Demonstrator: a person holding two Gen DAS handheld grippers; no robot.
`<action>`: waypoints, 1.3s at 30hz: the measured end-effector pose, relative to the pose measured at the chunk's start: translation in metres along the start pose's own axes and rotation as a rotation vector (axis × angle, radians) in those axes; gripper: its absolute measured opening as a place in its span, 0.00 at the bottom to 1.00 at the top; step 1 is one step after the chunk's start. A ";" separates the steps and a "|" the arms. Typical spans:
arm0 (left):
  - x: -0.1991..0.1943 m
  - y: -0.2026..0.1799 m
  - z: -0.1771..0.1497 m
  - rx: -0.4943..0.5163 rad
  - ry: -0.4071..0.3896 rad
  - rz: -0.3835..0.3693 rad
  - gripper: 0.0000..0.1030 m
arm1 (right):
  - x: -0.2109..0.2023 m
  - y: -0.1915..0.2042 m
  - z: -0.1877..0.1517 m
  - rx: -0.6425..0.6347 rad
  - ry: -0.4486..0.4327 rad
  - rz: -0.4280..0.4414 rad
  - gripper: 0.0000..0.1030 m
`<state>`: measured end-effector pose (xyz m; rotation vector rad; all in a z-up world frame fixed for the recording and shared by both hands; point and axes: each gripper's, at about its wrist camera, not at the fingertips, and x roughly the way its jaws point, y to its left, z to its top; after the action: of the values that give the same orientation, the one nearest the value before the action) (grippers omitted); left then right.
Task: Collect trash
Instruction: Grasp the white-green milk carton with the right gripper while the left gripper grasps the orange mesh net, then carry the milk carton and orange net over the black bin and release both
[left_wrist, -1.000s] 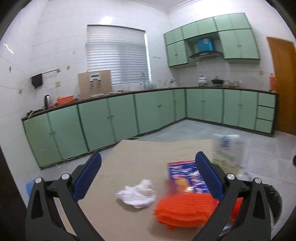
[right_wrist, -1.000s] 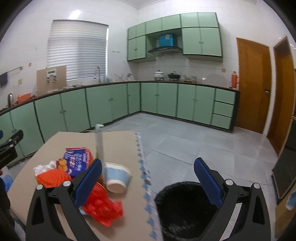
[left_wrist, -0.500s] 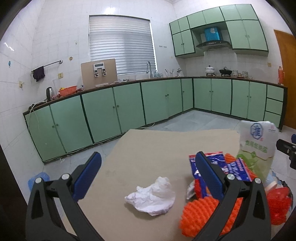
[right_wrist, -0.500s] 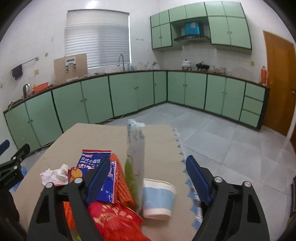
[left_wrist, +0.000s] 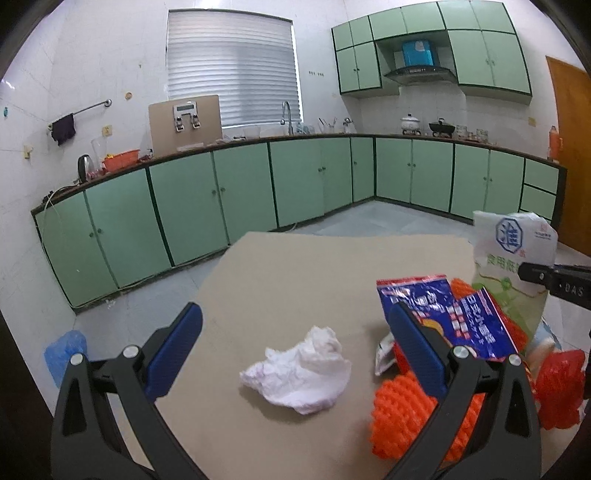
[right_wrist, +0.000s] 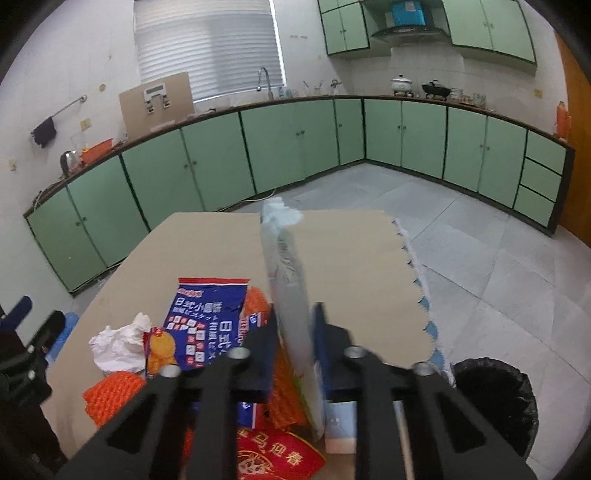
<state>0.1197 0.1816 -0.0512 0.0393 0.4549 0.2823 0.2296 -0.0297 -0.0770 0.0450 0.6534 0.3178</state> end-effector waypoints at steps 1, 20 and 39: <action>0.000 -0.001 -0.001 0.002 0.004 -0.004 0.95 | -0.002 0.001 -0.001 -0.004 -0.005 0.004 0.07; -0.020 -0.043 -0.029 0.049 0.078 -0.131 0.95 | -0.091 -0.012 -0.011 0.012 -0.241 -0.029 0.06; -0.011 -0.066 -0.054 0.044 0.153 -0.305 0.00 | -0.122 -0.023 -0.027 0.025 -0.256 -0.098 0.06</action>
<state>0.1043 0.1140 -0.1014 -0.0089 0.6107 -0.0247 0.1280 -0.0904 -0.0295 0.0755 0.4045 0.2049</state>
